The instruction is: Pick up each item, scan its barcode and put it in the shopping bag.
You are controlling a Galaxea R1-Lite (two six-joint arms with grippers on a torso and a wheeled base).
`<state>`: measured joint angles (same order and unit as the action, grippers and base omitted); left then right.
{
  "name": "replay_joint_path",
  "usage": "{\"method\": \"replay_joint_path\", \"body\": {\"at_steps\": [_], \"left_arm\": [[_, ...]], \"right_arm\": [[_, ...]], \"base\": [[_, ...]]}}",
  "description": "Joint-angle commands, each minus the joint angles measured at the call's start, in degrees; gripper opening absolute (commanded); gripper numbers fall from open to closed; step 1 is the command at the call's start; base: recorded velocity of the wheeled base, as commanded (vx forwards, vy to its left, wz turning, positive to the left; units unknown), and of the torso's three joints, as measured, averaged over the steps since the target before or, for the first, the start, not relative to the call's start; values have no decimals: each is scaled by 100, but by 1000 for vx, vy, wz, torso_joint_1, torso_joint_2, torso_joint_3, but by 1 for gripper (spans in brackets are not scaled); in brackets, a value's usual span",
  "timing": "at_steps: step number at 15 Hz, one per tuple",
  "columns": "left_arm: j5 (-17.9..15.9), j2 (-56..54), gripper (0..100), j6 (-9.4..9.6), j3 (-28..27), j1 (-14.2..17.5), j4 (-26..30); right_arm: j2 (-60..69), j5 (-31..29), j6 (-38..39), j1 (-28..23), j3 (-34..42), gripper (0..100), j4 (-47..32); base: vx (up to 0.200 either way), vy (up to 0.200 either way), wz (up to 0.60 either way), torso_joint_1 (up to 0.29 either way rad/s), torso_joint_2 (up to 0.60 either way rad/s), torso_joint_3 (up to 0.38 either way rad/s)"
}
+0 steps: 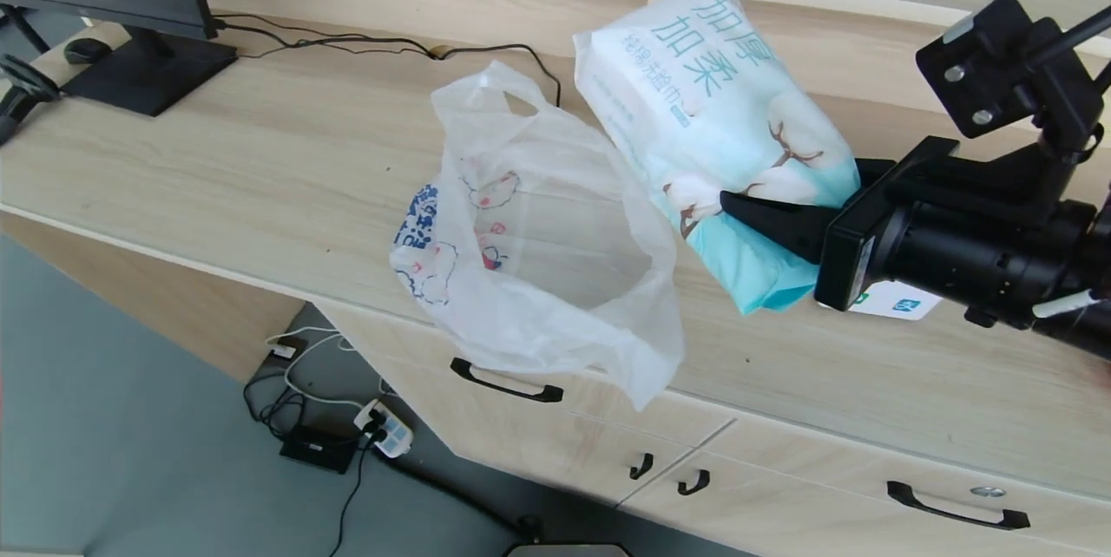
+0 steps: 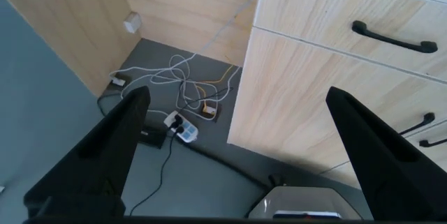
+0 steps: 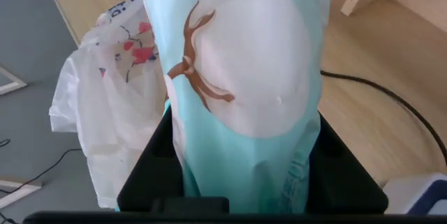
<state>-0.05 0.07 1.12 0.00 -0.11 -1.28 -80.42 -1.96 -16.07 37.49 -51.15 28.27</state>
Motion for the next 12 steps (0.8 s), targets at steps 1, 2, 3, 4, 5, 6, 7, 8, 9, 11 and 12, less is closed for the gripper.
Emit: {"method": "replay_joint_path", "body": {"at_steps": [1,2,3,4,5,6,7,8,9,11,12], "left_arm": [[5,1,100,2,0,2,-4],[5,1,100,2,0,2,-4],[5,1,100,-7,0,2,-4],[-4,1,100,-7,0,2,-4],[5,1,100,-7,0,2,-4],[5,1,100,-7,0,2,-4],[5,1,100,-7,0,2,-4],[5,1,100,-7,0,2,-4],[5,1,100,-7,0,2,-13],[5,1,100,-15,0,2,-13],[5,1,100,-15,0,2,-13]], "right_arm": [[-228,12,16,4,-167,0,3],[-395,38,51,4,-273,0,3],[-527,47,130,13,-334,0,12],[-729,47,174,57,-554,0,135],[-1037,56,183,83,-853,0,346],[-1336,73,271,233,-993,0,671],[-1494,100,420,321,-1011,0,882],[-1802,108,614,382,-940,0,1418],[-2004,152,640,382,-809,0,1814],[-2048,196,701,365,-642,0,2095],[-2039,187,728,347,-598,0,2086]], "base": [[0,0,600,2,7,-2],[0,0,600,7,-2,12],[0,0,600,2,2,2],[0,0,0,0,0,0],[0,0,0,0,0,0],[0,0,0,0,0,0],[0,0,0,0,0,0],[0,0,0,0,0,0],[0,0,0,0,0,0],[0,0,0,0,0,0],[0,0,0,0,0,0]]}}
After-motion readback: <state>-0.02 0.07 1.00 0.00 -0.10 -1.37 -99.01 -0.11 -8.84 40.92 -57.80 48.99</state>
